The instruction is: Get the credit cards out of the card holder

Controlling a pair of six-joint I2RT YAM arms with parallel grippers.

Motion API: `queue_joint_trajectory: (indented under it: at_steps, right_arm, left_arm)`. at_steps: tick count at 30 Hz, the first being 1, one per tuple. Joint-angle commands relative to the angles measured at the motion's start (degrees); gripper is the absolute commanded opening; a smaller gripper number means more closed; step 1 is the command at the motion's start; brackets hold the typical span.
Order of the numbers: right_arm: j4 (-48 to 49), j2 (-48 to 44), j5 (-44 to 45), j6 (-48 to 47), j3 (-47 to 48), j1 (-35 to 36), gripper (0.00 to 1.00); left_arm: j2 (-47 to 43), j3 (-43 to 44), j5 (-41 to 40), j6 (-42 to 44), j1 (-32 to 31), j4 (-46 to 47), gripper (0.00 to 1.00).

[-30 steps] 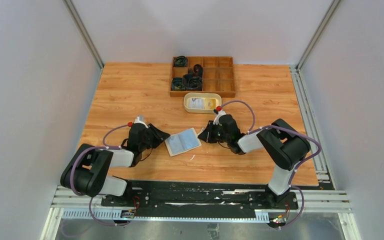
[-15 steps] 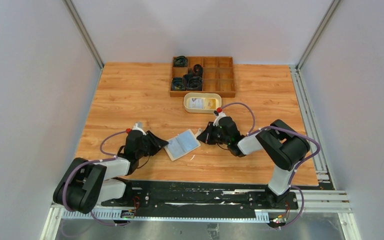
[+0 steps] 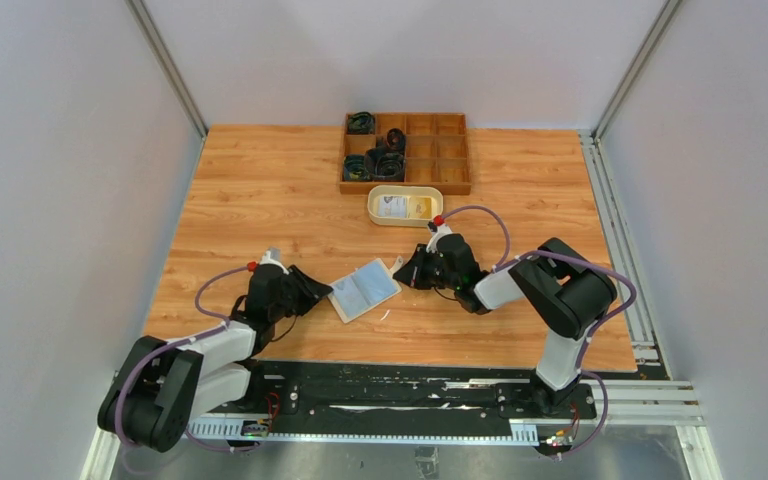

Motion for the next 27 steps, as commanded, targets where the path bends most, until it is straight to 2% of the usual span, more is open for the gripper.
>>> queue_joint_trajectory:
  at_steps: [1,4,8,10,13,20,22,24,27]
  right_arm:
    - [1.6,1.5,0.3,0.7,-0.8,0.7,0.0]
    - [1.9,1.8,0.1,0.9,-0.8,0.7,0.0]
    - [1.9,1.8,0.1,0.9,-0.8,0.7,0.0]
    - [1.9,1.9,0.1,0.9,-0.8,0.7,0.0]
    - [1.9,1.9,0.1,1.0,-0.8,0.7,0.0]
    - [-0.3,0.1,-0.2,-1.1,-0.1,1.0,0.01]
    - [-6.4,-3.4,1.8,-5.9,1.8,2.5,0.23]
    - [-15.0,-9.4,8.4,-12.7,4.7,6.0,0.43]
    - [-25.1,-13.7,15.9,-22.6,11.4,12.4,0.54]
  left_arm:
    - [1.2,-1.3,0.2,-0.8,0.3,-0.3,0.28]
    - [1.5,-2.1,0.3,-1.4,0.3,0.5,0.2]
    - [0.3,-2.8,0.0,-1.9,0.3,0.5,0.15]
    - [-0.3,-3.1,-0.2,-2.0,0.3,0.4,0.07]
    - [0.0,-3.0,-0.2,-2.2,0.3,0.4,0.01]
    - [1.1,-2.5,-0.1,-1.1,0.3,0.4,0.0]
    - [1.3,-1.9,-0.2,-0.1,0.3,0.0,0.0]
    - [1.8,-1.0,-0.2,0.8,0.3,-0.8,0.0]
    - [2.5,-0.3,-0.5,1.3,0.3,-1.2,0.0]
